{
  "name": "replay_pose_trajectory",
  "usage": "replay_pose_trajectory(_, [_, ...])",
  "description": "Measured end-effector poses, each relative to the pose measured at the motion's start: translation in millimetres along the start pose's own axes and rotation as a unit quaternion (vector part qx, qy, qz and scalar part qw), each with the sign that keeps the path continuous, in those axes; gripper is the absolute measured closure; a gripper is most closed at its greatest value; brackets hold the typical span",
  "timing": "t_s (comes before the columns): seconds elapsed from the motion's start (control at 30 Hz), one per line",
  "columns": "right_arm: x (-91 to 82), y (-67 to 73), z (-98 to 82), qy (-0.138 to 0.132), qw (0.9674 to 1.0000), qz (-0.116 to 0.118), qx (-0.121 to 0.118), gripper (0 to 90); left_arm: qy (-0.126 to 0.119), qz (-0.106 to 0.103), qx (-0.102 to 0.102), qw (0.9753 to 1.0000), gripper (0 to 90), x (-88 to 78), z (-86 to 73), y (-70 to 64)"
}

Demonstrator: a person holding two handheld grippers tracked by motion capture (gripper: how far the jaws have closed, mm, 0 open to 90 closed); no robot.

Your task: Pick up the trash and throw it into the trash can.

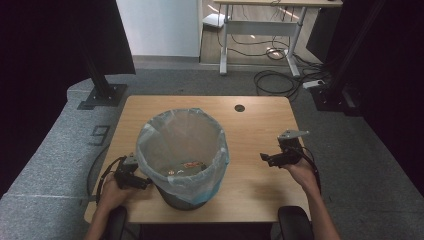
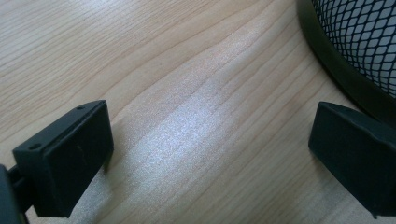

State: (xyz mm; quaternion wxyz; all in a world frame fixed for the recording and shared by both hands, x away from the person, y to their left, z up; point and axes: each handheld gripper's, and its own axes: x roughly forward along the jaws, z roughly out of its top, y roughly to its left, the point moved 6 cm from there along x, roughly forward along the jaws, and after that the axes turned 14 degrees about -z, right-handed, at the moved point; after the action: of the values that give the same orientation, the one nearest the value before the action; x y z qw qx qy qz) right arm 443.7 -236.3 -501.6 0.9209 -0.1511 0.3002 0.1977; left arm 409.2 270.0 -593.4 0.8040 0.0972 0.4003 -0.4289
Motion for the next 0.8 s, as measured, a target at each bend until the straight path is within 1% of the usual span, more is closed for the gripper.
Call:
replay_pose_trajectory(0.07, [5.1,2.3,-11.4,0.003,1.0,-0.001,0.009,0.8,0.0,0.0,0.0,1.0,0.0,-0.1,0.0,0.0])
replay_pose_trajectory(0.1, [10.1,4.0,-23.1,0.007,0.9999,-0.005,0.01,0.8,0.0,-0.001,0.0,1.0,0.0,-0.1,0.0,0.1])
replay_pose_trajectory(0.13, [12.5,5.0,-28.9,0.009,0.9999,-0.005,0.01,0.7,0.0,0.0,0.0,1.0,0.0,-0.1,0.0,0.0])
replay_pose_trajectory(0.17, [12.5,5.0,-28.9,0.009,0.9999,-0.005,0.01,0.7,0.0,0.0,0.0,1.0,0.0,-0.1,0.0,0.1])
replay_pose_trajectory(0.23, [17.2,6.5,-40.4,0.012,0.9998,-0.01,0.014,0.7,0.0,0.0,0.0,1.0,0.0,0.0,0.0,0.0])
replay_pose_trajectory(0.27, [22.2,8.9,-52.3,0.019,0.9996,-0.012,0.018,0.8,0.0,0.0,0.0,1.0,0.0,0.0,0.0,0.0])
replay_pose_trajectory(0.3, [22.2,8.9,-52.3,0.019,0.9996,-0.012,0.018,0.8,0.0,0.0,0.0,1.0,0.0,0.0,0.0,0.0])
replay_pose_trajectory(0.43, [30.4,13.3,-73.2,0.035,0.9991,-0.02,0.014,0.8,0.0,0.0,0.0,1.0,0.0,0.0,0.0,0.0])
replay_pose_trajectory(0.5, [32.1,14.7,-80.0,0.039,0.9988,-0.023,0.017,0.7,0.0,0.0,0.0,1.0,0.0,0.0,0.0,0.0])
replay_pose_trajectory(0.63, [32.2,18.2,-86.1,0.034,0.9988,-0.025,0.023,0.7,0.0,0.0,0.0,1.0,0.0,-0.1,0.0,0.0])
replay_pose_trajectory(0.7, [32.8,20.0,-89.7,0.034,0.9988,-0.027,0.022,0.7,0.0,0.0,0.0,1.0,0.0,0.0,0.0,0.0])
replay_pose_trajectory(0.73, [33.7,20.8,-92.0,0.036,0.9988,-0.027,0.022,0.8,0.0,0.0,0.0,1.0,0.0,0.0,0.0,0.0])
replay_pose_trajectory(0.77, [34.7,21.4,-93.8,0.045,0.9985,-0.026,0.02,0.0,0.0,-0.001,0.0,1.0,0.0,-0.1,0.0,0.0])
replay_pose_trajectory(0.8, [34.9,21.7,-94.0,0.046,0.9984,-0.026,0.019,0.0,0.0,0.0,0.0,1.0,0.0,-0.1,0.0,0.0])
